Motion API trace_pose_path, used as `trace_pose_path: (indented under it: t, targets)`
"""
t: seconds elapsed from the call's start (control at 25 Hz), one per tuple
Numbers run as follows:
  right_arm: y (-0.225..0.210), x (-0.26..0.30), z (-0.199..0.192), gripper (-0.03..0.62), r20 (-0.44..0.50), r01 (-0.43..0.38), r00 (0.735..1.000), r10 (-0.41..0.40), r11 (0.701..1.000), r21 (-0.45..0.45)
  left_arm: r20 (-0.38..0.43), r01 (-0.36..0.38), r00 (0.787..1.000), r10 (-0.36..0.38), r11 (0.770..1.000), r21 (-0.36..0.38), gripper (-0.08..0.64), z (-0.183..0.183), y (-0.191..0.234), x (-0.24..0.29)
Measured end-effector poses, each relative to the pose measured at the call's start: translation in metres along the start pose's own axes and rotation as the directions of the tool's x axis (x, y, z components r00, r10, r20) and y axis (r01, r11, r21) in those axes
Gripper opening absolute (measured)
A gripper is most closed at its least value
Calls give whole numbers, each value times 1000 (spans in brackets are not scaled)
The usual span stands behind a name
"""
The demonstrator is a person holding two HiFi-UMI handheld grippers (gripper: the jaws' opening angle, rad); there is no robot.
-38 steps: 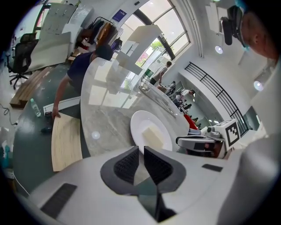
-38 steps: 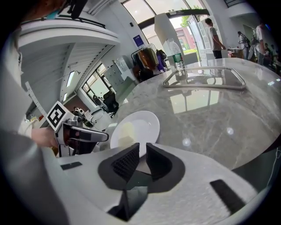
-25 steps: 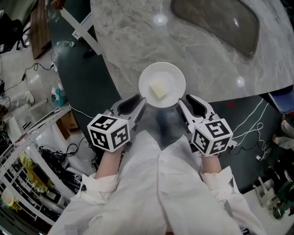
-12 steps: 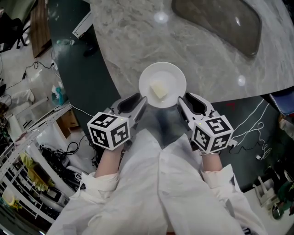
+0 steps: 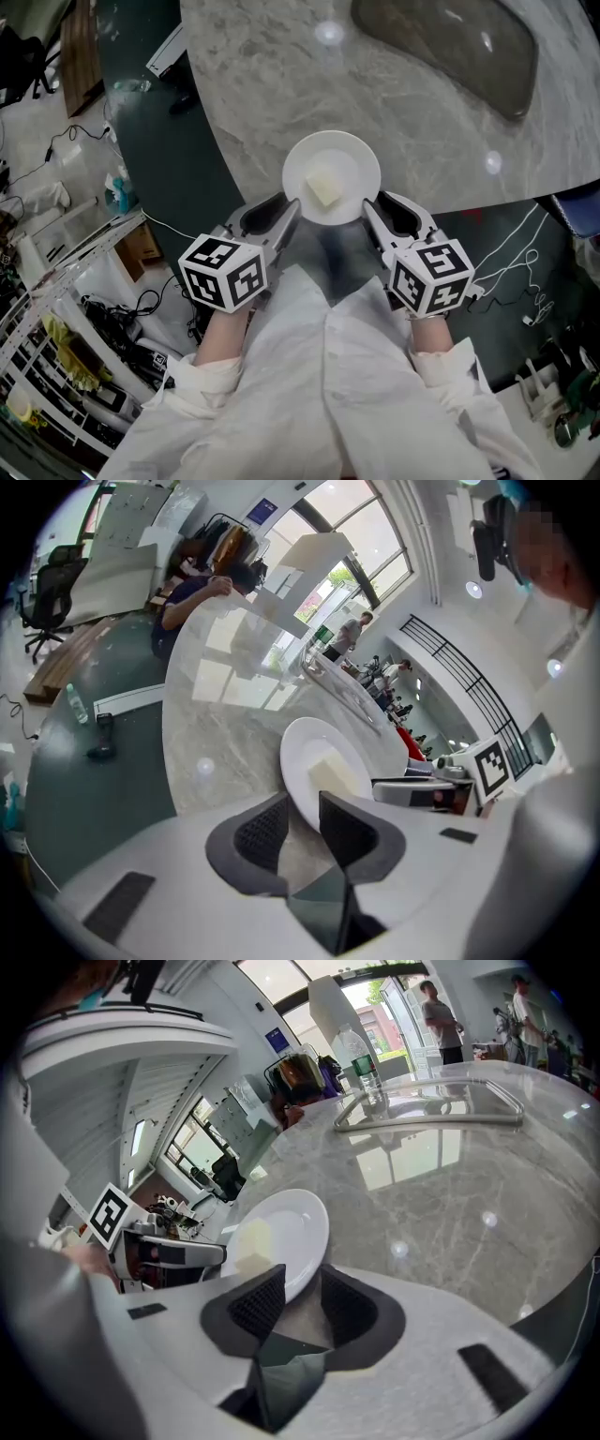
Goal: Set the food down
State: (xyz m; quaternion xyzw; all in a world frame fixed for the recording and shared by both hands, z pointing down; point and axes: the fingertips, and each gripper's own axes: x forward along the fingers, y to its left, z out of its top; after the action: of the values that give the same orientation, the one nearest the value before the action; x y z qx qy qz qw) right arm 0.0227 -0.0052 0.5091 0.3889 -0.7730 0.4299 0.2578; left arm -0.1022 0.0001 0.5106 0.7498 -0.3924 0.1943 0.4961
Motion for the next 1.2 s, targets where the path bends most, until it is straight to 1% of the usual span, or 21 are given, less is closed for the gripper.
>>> trace_pose_path:
  t: [0.16, 0.36, 0.52, 0.64, 0.76, 0.88, 0.96, 1.2]
  targets:
    - [2, -1, 0, 91, -2, 7, 1000, -7, 1000, -18, 0, -4, 1000, 4, 1000, 15, 106, 0, -1, -1]
    - [0, 1, 1, 89, 6, 28, 1000, -28, 999, -44, 12, -29, 1000, 29, 999, 37, 94, 1, -1, 1]
    - [-2, 1, 1, 83, 17, 35, 999, -34, 999, -31, 21, -28, 999, 28, 999, 36, 91, 3, 0, 3]
    - [-3, 0, 3, 78, 20, 31, 999, -31, 999, -11, 37, -46, 998, 44, 998, 34, 89, 6, -1, 3]
    - [-3, -1, 2, 77, 21, 38, 999, -38, 999, -2, 34, -54, 998, 53, 998, 36, 89, 5, -1, 4]
    - [-3, -2, 1, 77, 16, 55, 998, -55, 998, -17, 20, -55, 998, 54, 997, 47, 89, 4, -2, 4]
    - [-2, -4, 2, 77, 21, 56, 998, -56, 998, -11, 14, -53, 999, 52, 997, 58, 89, 5, -3, 4]
    - [0, -11, 5, 78, 35, 54, 998, -54, 999, -6, 15, -21, 1000, 20, 996, 89, 89, 13, -10, 1]
